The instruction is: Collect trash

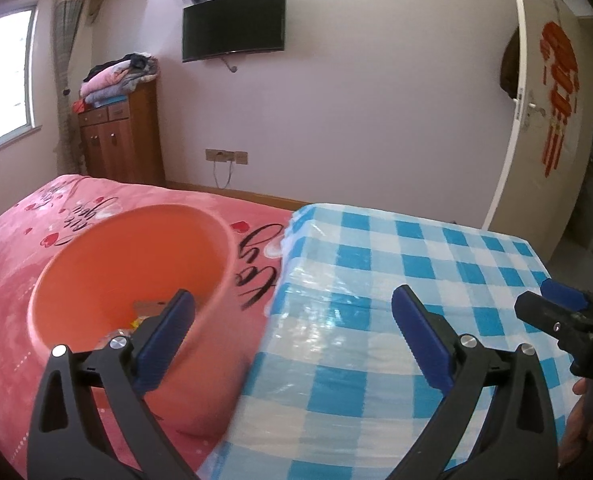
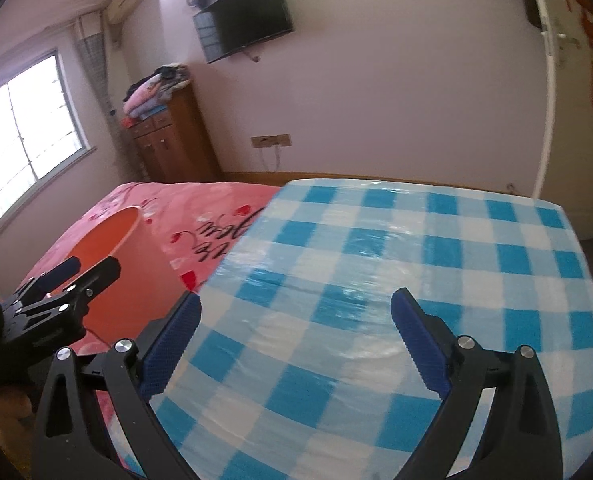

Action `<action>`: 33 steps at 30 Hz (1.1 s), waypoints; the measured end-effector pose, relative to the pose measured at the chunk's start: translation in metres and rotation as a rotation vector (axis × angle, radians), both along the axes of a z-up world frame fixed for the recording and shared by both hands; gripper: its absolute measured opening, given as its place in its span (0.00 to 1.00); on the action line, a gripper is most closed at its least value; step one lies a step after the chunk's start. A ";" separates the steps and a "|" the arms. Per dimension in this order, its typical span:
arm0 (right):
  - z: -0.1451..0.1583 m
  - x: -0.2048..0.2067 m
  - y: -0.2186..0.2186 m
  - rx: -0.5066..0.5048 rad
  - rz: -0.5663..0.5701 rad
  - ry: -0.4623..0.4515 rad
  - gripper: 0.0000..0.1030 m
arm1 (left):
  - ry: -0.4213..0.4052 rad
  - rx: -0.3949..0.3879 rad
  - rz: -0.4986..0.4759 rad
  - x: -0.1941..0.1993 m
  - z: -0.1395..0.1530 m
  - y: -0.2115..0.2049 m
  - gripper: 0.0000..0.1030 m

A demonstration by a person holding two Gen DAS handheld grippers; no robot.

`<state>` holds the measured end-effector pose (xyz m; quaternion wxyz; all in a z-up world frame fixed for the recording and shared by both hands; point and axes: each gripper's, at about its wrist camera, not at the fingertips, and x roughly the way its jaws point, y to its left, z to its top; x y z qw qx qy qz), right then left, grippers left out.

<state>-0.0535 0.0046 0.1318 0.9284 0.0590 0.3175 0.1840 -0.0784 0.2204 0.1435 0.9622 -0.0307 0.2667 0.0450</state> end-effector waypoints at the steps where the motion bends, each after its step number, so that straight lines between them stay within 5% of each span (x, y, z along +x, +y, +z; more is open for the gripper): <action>1: -0.001 -0.002 -0.006 -0.006 -0.014 -0.001 0.92 | 0.001 0.001 -0.005 0.000 0.000 -0.004 0.96; 33: -0.011 -0.083 -0.120 -0.124 -0.303 -0.068 0.92 | -0.028 0.074 -0.196 -0.037 -0.002 -0.132 0.96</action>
